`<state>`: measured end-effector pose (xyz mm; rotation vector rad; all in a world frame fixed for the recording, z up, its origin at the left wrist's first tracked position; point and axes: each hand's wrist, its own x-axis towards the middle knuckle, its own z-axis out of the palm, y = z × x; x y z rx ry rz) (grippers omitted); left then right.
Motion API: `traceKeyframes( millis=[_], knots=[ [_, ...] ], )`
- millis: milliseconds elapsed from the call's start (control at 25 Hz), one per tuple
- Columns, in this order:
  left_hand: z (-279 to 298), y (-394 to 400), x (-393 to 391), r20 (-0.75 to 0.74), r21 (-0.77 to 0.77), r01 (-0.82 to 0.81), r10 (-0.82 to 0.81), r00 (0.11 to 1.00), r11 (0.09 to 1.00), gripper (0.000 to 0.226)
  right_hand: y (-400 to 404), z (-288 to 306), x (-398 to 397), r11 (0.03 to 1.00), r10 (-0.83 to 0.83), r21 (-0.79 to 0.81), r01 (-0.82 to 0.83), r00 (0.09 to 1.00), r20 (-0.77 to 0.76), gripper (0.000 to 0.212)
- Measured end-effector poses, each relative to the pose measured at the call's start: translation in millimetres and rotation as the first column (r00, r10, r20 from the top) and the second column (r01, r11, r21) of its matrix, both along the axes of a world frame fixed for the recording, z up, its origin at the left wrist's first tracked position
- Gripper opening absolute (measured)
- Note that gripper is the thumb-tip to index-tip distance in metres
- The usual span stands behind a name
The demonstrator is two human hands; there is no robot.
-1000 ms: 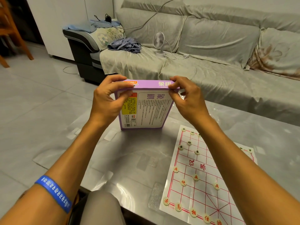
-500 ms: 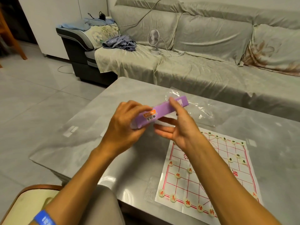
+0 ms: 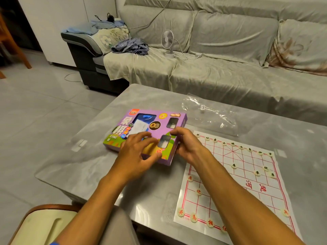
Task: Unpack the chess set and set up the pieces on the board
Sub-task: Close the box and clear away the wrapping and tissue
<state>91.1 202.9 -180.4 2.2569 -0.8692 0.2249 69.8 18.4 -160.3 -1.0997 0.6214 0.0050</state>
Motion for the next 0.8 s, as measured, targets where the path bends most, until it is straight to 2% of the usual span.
traceKeyframes(
  millis=[80,200,280,360,400,440,640,720,800],
  knots=[
    [-5.1,-1.8,3.4,-0.033,0.122,0.012,-0.008,0.999,0.992,0.065,0.3,-13.1,13.9,0.999,-0.009,-0.054,0.008,1.000,-0.029,0.026],
    [-13.4,-12.0,7.7,-0.048,0.315,-0.013,0.030,0.998,0.949,0.063,2.6,-36.6,29.1,0.932,-0.029,-0.361,-0.007,0.995,-0.096,0.027],
    [-18.9,-17.0,10.6,-0.046,0.405,-0.033,0.056,0.997,0.914,0.057,3.8,-44.2,31.8,0.801,-0.073,-0.599,-0.011,0.990,-0.117,0.022],
    [-23.8,-18.2,12.7,-0.043,0.445,-0.040,0.066,0.997,0.895,0.053,6.1,-45.1,28.7,0.616,-0.088,-0.786,-0.041,0.989,-0.121,0.025],
    [-24.7,-17.9,12.8,-0.038,0.454,-0.042,0.066,0.997,0.890,0.052,7.3,-42.9,26.0,0.560,-0.083,-0.827,-0.059,0.988,-0.127,0.026],
    [-26.1,-17.2,12.9,-0.031,0.457,-0.044,0.065,0.997,0.888,0.051,9.3,-38.4,20.9,0.546,-0.075,-0.835,-0.069,0.989,-0.131,0.025],
    [-31.6,-15.0,15.1,-0.018,0.503,-0.073,0.095,0.995,0.861,0.057,6.0,-15.2,-32.0,0.617,0.015,-0.787,-0.022,1.000,-0.016,0.035],
    [-28.5,-18.0,10.8,-0.002,0.544,-0.084,0.101,0.995,0.835,0.061,-2.5,-11.6,-67.1,0.604,0.023,-0.797,0.018,0.999,0.040,0.034],
    [-21.5,-25.2,-2.4,0.028,0.495,-0.077,0.073,0.997,0.866,0.059,-17.7,-13.0,-107.5,0.587,0.004,-0.808,0.056,0.997,0.072,0.029]
  ],
)
